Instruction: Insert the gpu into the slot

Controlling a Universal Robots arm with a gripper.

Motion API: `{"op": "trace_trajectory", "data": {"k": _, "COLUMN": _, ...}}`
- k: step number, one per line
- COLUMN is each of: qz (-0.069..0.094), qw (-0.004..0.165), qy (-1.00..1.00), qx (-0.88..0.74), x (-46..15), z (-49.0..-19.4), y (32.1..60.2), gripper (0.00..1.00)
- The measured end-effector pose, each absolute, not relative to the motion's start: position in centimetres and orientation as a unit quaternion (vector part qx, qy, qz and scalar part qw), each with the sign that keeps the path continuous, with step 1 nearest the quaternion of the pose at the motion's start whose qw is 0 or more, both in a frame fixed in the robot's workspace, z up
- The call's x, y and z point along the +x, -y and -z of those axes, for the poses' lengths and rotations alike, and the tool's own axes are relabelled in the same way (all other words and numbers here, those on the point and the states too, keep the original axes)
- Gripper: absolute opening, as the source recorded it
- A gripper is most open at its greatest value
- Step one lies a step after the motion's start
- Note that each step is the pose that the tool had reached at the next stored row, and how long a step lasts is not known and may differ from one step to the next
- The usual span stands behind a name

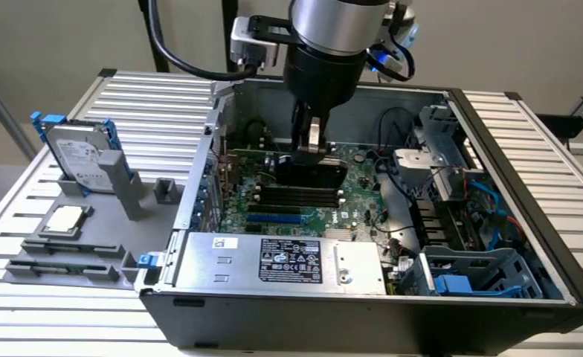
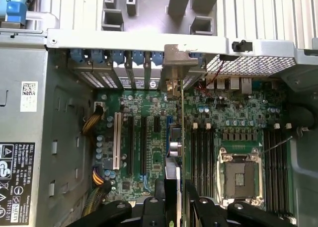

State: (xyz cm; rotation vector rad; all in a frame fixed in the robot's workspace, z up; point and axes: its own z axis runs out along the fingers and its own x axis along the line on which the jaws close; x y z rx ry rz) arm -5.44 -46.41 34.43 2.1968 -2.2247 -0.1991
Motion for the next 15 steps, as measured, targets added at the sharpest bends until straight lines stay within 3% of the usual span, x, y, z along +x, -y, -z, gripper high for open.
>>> {"op": "trace_trajectory", "data": {"k": 15, "qz": 0.064, "qw": 0.004, "qy": 0.710, "qx": 0.701, "x": -6.0, "z": -31.7, "y": 46.4, "gripper": 0.26}}
